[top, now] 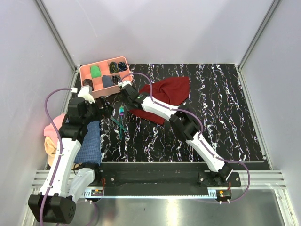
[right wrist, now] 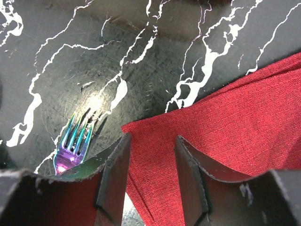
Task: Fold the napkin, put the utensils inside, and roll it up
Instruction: Move the napkin to the centre of the board
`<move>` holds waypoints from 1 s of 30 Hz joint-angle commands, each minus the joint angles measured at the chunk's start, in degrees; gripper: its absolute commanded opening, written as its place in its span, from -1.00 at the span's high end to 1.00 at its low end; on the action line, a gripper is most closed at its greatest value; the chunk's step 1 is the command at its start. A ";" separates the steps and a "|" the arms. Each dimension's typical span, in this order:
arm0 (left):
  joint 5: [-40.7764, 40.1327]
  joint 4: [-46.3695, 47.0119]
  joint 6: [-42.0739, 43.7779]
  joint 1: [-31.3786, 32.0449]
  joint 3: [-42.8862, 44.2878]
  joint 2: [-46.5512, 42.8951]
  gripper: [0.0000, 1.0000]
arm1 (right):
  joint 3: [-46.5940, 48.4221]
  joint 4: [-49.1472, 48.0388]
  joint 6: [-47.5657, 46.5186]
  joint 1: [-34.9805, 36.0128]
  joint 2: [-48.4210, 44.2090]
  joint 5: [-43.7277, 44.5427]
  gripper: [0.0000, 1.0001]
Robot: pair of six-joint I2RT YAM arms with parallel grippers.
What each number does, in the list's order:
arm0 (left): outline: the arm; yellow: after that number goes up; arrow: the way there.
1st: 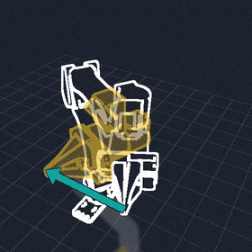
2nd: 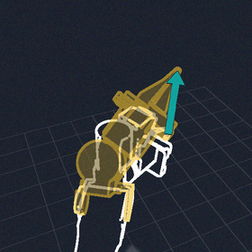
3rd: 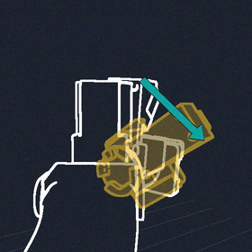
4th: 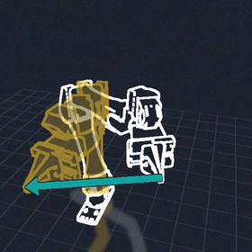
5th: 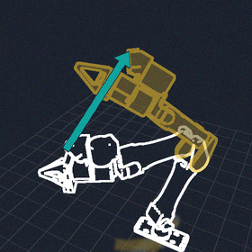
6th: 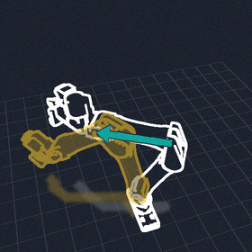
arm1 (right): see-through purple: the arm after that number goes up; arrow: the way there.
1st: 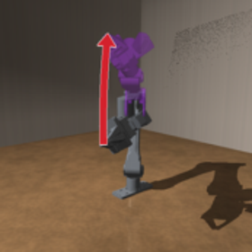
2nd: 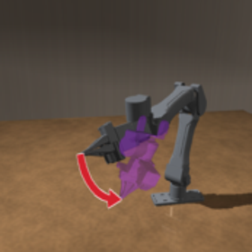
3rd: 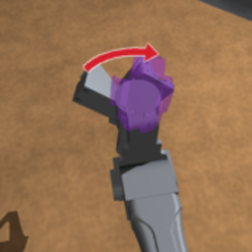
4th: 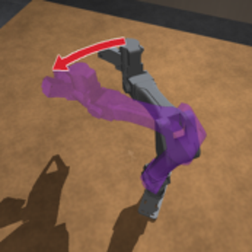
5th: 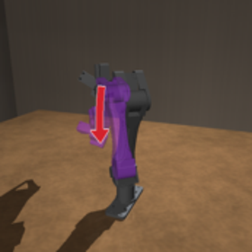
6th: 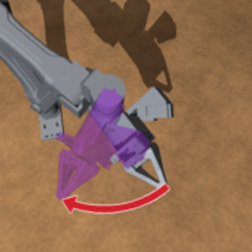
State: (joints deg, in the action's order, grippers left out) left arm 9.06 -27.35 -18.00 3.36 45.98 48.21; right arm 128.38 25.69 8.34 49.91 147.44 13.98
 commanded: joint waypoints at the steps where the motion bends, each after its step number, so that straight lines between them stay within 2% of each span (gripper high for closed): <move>1: 3.07 1.78 -0.46 0.07 1.48 -0.13 -0.97 | 4.16 2.08 -0.43 0.89 1.97 -0.18 -0.02; 5: 3.68 1.78 -0.54 0.07 1.48 -0.13 -0.97 | 4.78 3.48 -0.34 0.98 2.86 -0.09 0.06; 6: 3.68 1.78 -0.55 0.07 1.48 -0.04 -0.97 | 5.04 3.75 -0.43 0.98 2.94 -0.18 0.20; 9: 3.95 1.78 -0.55 0.07 1.40 0.05 -0.97 | 5.04 3.84 -0.25 0.98 2.86 0.35 0.38; 11: 4.04 1.78 -0.63 0.07 1.40 0.13 -0.97 | 5.13 3.93 -0.08 0.89 2.51 0.17 0.59; 15: 4.04 1.69 -0.55 0.07 1.40 0.31 -0.97 | 7.06 3.93 -0.25 0.98 2.15 -0.71 0.84; 16: 3.95 1.78 -0.46 0.07 1.40 0.31 -0.97 | 7.32 3.84 -0.34 0.98 1.63 -0.79 1.00; 22: 2.72 1.69 -0.28 0.07 1.22 0.49 -0.98 | 8.12 3.49 -0.08 0.98 -3.10 -0.62 1.00; 29: 2.02 1.69 -0.19 0.07 1.31 0.92 -0.97 | 2.68 1.90 -0.78 0.89 -9.18 0.17 1.00; 30: 2.01 1.69 -0.19 0.07 1.31 0.93 -0.97 | 1.54 1.82 -0.69 0.89 -9.71 -0.52 0.89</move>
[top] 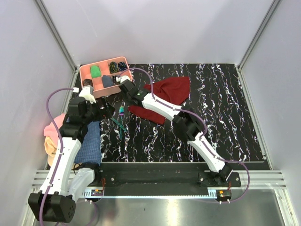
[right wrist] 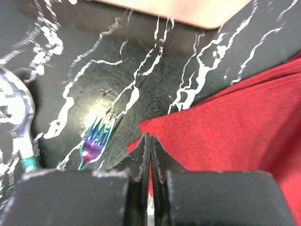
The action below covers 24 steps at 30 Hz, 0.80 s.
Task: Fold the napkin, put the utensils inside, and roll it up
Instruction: Move the napkin to the centre of the board
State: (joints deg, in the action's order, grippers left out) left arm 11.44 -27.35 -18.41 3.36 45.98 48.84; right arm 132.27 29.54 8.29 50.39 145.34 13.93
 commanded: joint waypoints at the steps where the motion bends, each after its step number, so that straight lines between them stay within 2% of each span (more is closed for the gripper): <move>1: -0.45 1.69 0.22 0.07 1.31 0.29 -0.97 | -3.50 -1.94 0.05 0.50 -7.87 -0.92 0.76; 4: 0.07 1.69 0.22 0.07 1.13 0.12 -0.98 | -8.51 -2.29 1.72 0.41 -8.84 -1.37 0.42; 9: 1.04 1.86 0.05 0.07 1.22 0.03 -0.97 | -10.98 -4.31 2.51 0.41 -7.27 -1.01 0.19; 16: 1.48 1.78 -0.13 0.07 1.13 0.03 -0.97 | -10.97 -4.67 2.95 0.41 -4.45 3.55 0.17; 19: 1.92 1.78 -0.22 0.16 1.13 -0.06 -0.98 | -15.71 -5.02 4.27 -0.20 -5.85 3.03 0.17; 24: 2.09 1.78 -0.22 0.16 1.13 -0.06 -0.97 | -28.80 -7.30 7.08 -1.35 -12.16 1.19 0.17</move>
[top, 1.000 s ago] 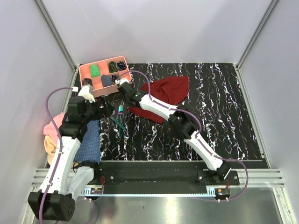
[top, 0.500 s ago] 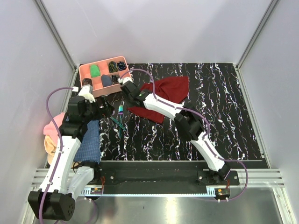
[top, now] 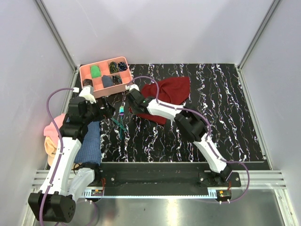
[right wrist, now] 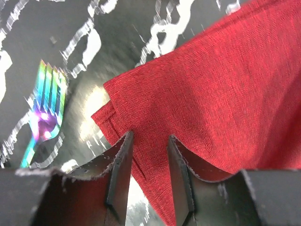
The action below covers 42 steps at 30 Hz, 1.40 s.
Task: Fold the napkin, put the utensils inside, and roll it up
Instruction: Move the napkin to the centre of the board
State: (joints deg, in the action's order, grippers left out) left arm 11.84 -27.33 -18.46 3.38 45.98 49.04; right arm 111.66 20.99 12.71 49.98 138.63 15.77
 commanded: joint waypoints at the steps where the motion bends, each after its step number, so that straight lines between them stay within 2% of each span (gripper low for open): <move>1: 1.70 1.76 -0.17 0.14 1.13 -0.26 -0.97 | -12.39 0.72 3.11 -1.02 -6.52 -1.17 0.17; 8: 1.61 1.76 -0.26 0.14 1.05 -0.70 -0.97 | -32.45 0.36 7.77 -1.11 -20.38 -1.54 0.11; 12: 2.23 1.84 -0.44 0.14 1.05 -0.70 -0.97 | -38.44 0.54 6.89 -1.02 -27.70 -1.62 -0.07; 14: 2.40 1.76 -0.44 0.14 1.13 -0.43 -0.97 | -38.27 0.71 6.01 -1.11 -30.51 -4.06 -0.23; 16: 2.40 1.84 -0.44 0.23 1.22 -0.26 -0.97 | -36.09 1.24 5.57 -1.02 -31.49 -6.78 -0.28; 19: 1.88 1.76 -0.35 0.23 1.05 -0.43 -0.97 | -33.27 1.07 5.48 -0.76 -31.67 -7.51 -0.24; 28: 2.05 1.76 -0.44 0.23 1.13 0.18 -0.97 | -25.36 1.15 3.02 1.09 -23.06 -9.00 -0.08; 42: 2.14 1.76 -0.44 0.23 0.96 0.53 -0.97 | -22.45 3.61 1.79 2.76 -16.73 -4.79 0.03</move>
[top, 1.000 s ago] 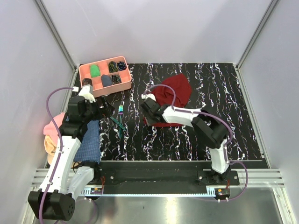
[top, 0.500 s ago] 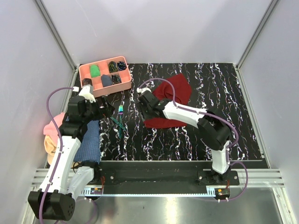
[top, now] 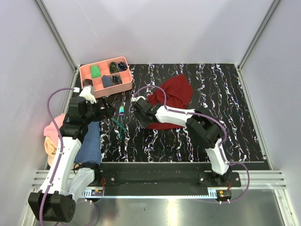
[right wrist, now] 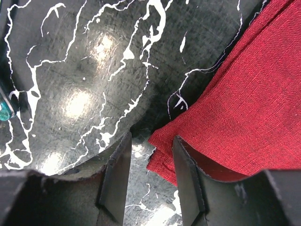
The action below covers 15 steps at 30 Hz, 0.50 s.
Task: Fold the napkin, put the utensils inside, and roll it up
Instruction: Move the napkin to the centre of the board
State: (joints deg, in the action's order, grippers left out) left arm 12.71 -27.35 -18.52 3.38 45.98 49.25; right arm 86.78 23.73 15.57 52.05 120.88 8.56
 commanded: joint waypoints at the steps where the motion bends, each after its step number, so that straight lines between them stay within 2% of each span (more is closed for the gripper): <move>1: 1.35 1.78 -0.46 0.23 1.04 0.40 -0.97 | 2.60 0.97 -1.16 0.86 1.81 3.30 0.03; 7: 1.35 1.78 -0.46 0.23 1.04 0.49 -0.98 | 4.27 3.34 -2.39 1.73 5.24 6.90 0.11; 14: 1.44 1.78 -0.46 0.23 1.05 0.49 -0.97 | 4.80 4.84 -2.91 1.91 6.47 8.06 0.42; 15: 1.44 1.78 -0.46 0.23 0.96 0.49 -0.97 | 5.23 4.84 -3.09 2.00 6.73 7.62 0.52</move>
State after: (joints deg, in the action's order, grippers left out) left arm 12.88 -27.33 -18.70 3.38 45.98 49.71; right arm 91.50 24.84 13.76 53.82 124.46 14.50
